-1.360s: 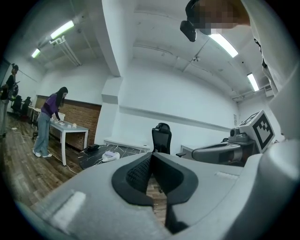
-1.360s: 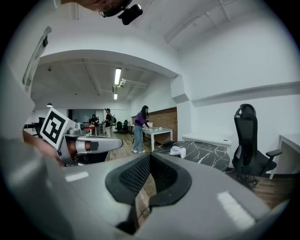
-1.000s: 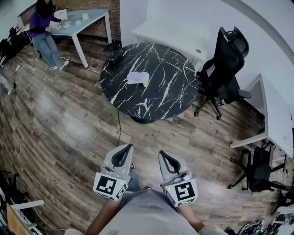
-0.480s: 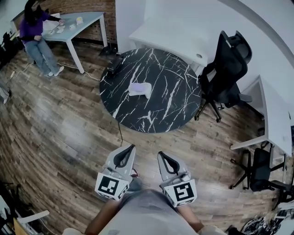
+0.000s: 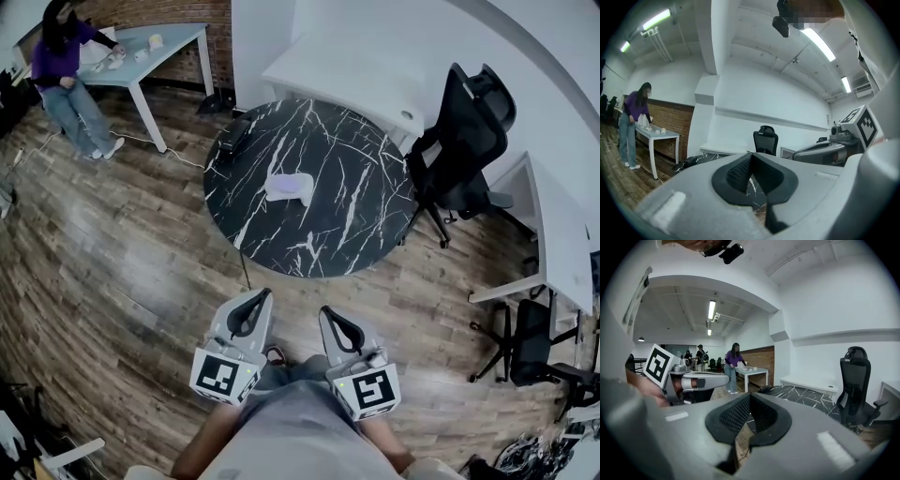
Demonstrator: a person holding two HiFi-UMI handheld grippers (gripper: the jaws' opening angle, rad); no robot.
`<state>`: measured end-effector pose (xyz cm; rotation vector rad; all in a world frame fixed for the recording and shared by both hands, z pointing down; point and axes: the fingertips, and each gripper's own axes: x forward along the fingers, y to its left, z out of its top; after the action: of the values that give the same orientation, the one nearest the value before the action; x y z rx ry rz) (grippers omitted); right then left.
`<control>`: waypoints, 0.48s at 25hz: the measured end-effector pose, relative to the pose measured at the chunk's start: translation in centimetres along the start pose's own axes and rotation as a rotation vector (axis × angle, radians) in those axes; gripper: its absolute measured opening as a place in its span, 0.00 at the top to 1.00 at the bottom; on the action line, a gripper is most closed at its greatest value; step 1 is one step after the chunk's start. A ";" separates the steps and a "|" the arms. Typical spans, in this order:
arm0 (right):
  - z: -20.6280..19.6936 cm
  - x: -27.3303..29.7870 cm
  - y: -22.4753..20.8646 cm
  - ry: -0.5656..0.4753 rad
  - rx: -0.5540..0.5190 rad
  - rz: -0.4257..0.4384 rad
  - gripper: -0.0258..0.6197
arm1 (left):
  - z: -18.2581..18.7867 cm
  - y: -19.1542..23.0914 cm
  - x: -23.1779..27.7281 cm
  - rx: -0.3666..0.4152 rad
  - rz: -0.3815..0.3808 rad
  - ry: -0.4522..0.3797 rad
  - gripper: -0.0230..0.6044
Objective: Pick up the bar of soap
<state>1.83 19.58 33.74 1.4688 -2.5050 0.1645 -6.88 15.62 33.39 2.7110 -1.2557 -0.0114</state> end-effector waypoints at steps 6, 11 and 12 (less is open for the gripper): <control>-0.3 0.6 -1.1 0.016 -0.024 -0.025 0.96 | -0.1 0.6 0.5 -0.015 -0.008 0.001 0.97; -0.6 1.2 -1.3 0.008 -0.019 -0.023 0.96 | -0.6 1.3 0.8 -0.026 0.004 0.000 0.97; -0.7 1.5 -1.8 0.009 -0.018 -0.021 0.96 | -0.7 1.4 1.3 -0.029 0.005 0.004 0.97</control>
<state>2.74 17.55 34.74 1.4840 -2.4763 0.1439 -6.99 13.83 34.35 2.6818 -1.2513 -0.0237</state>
